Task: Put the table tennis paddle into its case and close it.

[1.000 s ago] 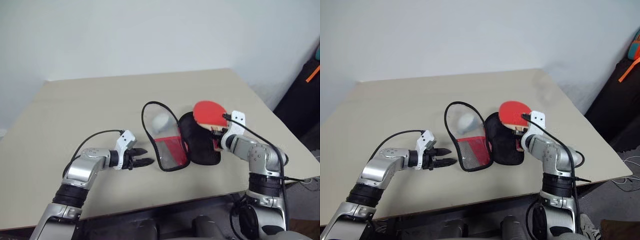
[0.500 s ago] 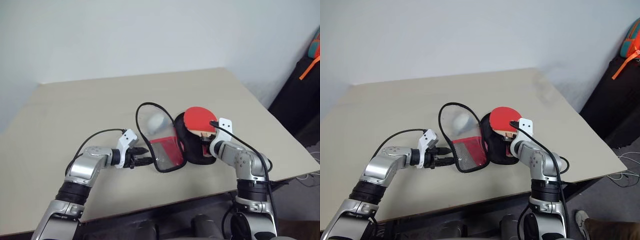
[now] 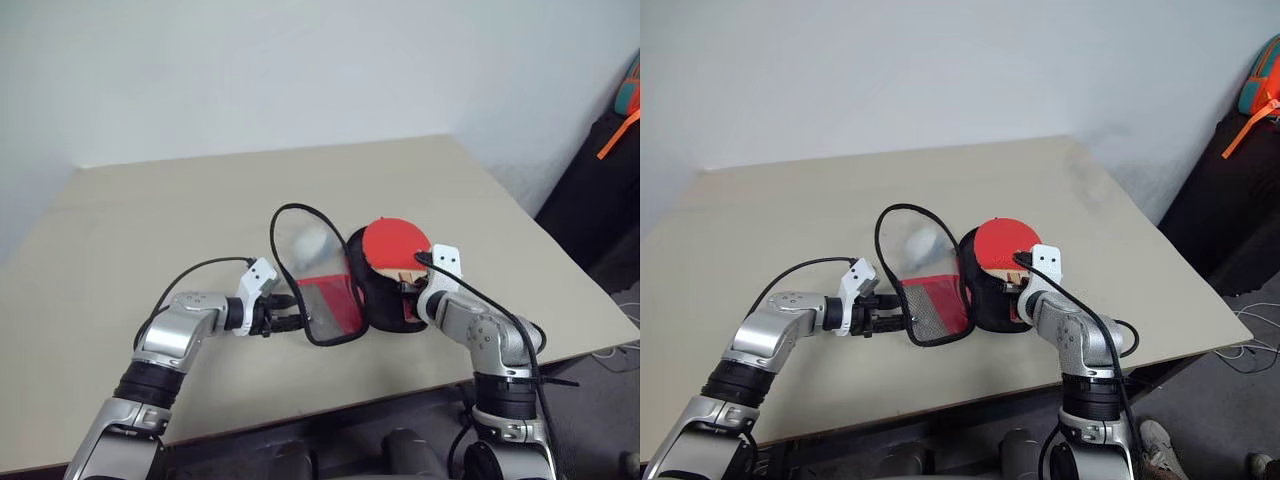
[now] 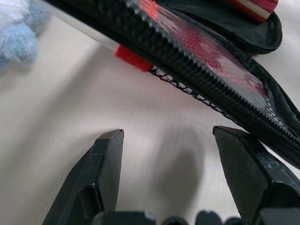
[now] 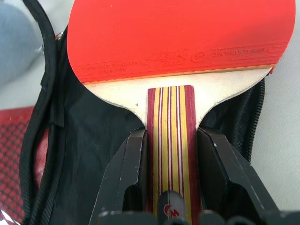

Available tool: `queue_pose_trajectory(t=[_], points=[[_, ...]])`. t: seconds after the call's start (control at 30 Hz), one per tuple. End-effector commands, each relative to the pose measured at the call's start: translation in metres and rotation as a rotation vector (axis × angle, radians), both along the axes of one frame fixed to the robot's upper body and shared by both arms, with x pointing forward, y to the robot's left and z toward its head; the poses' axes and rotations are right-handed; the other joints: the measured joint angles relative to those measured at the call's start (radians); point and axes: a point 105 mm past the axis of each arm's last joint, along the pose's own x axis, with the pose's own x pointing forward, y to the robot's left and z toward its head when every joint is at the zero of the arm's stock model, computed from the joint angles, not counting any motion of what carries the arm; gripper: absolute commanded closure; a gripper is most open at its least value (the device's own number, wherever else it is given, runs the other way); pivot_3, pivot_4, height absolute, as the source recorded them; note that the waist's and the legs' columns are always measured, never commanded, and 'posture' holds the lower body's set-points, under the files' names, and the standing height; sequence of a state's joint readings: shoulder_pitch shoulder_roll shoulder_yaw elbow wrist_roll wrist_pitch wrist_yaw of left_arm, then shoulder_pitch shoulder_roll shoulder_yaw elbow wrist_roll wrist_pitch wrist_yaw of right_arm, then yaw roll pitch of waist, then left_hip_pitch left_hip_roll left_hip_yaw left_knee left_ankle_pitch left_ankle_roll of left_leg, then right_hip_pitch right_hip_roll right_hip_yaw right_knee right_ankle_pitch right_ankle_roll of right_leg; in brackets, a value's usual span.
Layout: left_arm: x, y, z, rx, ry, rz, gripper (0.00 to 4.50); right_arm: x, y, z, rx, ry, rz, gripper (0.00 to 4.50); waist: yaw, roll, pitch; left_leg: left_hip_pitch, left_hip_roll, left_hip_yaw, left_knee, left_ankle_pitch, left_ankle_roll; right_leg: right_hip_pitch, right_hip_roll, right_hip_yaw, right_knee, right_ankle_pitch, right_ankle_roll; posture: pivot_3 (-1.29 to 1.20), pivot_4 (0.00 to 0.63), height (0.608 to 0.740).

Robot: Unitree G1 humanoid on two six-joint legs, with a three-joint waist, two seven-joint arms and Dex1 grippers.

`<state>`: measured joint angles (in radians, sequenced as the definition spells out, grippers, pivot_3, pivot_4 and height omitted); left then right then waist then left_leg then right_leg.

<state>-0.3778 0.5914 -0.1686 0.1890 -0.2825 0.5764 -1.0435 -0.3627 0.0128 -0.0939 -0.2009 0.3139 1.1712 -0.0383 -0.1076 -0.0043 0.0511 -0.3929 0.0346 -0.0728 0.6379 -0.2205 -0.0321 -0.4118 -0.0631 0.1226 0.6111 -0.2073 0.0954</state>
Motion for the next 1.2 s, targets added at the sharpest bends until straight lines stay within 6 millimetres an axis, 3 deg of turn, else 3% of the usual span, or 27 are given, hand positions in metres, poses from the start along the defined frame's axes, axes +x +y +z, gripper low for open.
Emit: queue_pose_trajectory(t=[0.03, 0.4, 0.7, 1.2], points=[[0.005, -0.003, 0.006, 0.01, -0.026, -0.011, 1.25, 0.001, 0.011, 0.021, 0.001, -0.094, 0.052, 3.35, 0.0, 0.0, 0.0, 0.0, 0.0, 0.0, 0.0, 0.0, 0.0, 0.0, 0.0, 0.0, 0.0, 0.0, 0.0, 0.0, 0.0, 0.74], [0.005, -0.005, 0.006, 0.006, -0.022, -0.017, 1.25, 0.004, 0.017, 0.011, -0.012, -0.07, 0.056, 3.35, 0.0, 0.0, 0.0, 0.0, 0.0, 0.0, 0.0, 0.0, 0.0, 0.0, 0.0, 0.0, 0.0, 0.0, 0.0, 0.0, 0.0, 0.74], [0.007, -0.004, 0.007, 0.006, -0.026, -0.016, 1.25, 0.007, -0.004, -0.006, -0.042, -0.023, -0.034, 3.35, 0.0, -0.001, -0.001, 0.0, 0.0, 0.0, 0.001, 0.0, 0.0, 0.001, 0.0, 0.0, 0.0, 0.0, 0.0, 0.0, 0.0, 0.74], [0.008, -0.006, 0.007, -0.006, -0.026, -0.005, 1.25, -0.005, -0.003, -0.012, -0.056, 0.018, 0.003, 3.35, 0.006, -0.001, -0.001, 0.0, 0.0, -0.001, 0.001, 0.0, 0.0, 0.001, 0.0, 0.0, -0.001, 0.0, 0.0, 0.0, 0.0, 0.74]])
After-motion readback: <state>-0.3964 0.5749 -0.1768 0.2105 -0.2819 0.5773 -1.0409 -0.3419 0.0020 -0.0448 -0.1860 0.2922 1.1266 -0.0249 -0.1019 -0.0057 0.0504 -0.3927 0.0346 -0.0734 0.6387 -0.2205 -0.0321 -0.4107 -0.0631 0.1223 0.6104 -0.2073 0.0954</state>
